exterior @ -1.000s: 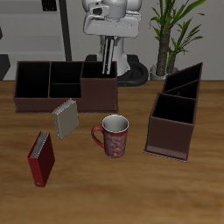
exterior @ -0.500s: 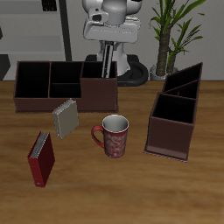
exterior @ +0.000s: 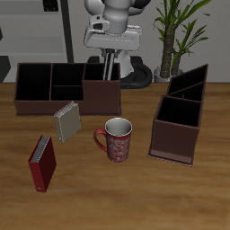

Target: Place the striped book into the back desk caddy's right compartment

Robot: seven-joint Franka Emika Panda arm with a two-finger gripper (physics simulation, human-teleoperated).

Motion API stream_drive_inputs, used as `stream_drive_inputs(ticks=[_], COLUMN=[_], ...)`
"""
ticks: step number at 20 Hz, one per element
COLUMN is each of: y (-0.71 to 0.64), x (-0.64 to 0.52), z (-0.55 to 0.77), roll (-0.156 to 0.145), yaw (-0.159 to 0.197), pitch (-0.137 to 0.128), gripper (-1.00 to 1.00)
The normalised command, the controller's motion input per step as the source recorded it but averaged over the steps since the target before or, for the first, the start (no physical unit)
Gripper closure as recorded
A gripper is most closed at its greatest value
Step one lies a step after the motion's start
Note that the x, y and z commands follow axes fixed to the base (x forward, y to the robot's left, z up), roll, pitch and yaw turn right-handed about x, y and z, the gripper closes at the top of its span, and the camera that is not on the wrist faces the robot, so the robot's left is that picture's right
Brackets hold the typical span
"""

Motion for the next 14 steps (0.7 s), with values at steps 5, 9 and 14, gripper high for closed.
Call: stream_drive_inputs(ticks=[5,9,14], y=[-0.09,-0.01,0.02], x=[0.05,0.01,0.01], z=[-0.25,-0.25,-0.16], roll=[-0.017,-0.002,0.017], yaw=[-0.007,0.001,-0.03], pitch=[0.034,0.046,0.067], gripper=[1.0,1.0,-1.0])
